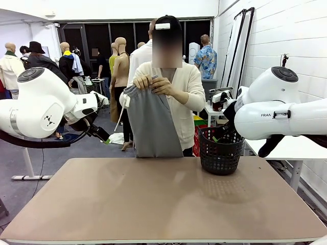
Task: Fold the training pants.
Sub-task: Grab both ends of the Training pants handed by a person.
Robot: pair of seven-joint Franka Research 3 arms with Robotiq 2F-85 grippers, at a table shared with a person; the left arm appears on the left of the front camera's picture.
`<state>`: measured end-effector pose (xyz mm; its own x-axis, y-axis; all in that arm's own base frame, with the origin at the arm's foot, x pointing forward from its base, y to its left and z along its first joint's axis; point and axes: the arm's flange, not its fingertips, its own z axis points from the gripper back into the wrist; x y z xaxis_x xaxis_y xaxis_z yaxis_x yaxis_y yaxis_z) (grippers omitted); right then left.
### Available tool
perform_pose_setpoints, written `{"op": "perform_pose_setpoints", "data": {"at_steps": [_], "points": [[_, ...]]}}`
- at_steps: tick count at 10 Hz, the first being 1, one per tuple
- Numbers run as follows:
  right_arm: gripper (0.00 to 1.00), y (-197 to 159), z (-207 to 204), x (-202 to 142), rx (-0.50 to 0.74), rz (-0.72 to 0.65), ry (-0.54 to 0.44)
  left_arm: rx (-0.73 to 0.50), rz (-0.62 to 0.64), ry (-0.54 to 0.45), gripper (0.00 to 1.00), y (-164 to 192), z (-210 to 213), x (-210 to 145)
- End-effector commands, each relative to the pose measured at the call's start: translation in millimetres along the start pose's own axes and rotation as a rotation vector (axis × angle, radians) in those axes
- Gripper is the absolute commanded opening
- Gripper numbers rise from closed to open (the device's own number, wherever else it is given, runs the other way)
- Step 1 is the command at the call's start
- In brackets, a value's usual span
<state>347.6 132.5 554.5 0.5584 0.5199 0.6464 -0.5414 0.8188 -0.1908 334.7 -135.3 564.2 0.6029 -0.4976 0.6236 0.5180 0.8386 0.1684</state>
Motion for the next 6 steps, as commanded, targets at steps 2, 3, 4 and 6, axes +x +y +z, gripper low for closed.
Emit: {"op": "perform_pose_setpoints", "data": {"at_steps": [2,3,4,6], "points": [[1.00,-0.1,0.0,0.1,0.000,0.000,-0.001,-0.012,0.006,0.001,1.00,-0.1,0.1,0.3],[1.00,-0.1,0.0,0.1,0.000,0.000,-0.001,-0.012,0.006,0.001,1.00,-0.1,0.1,0.3],[1.00,-0.1,0.0,0.1,0.000,0.000,-0.001,-0.012,0.006,0.001,1.00,-0.1,0.1,0.3],[1.00,-0.1,0.0,0.1,0.000,0.000,-0.001,-0.012,0.006,0.001,1.00,-0.1,0.1,0.3]]}}
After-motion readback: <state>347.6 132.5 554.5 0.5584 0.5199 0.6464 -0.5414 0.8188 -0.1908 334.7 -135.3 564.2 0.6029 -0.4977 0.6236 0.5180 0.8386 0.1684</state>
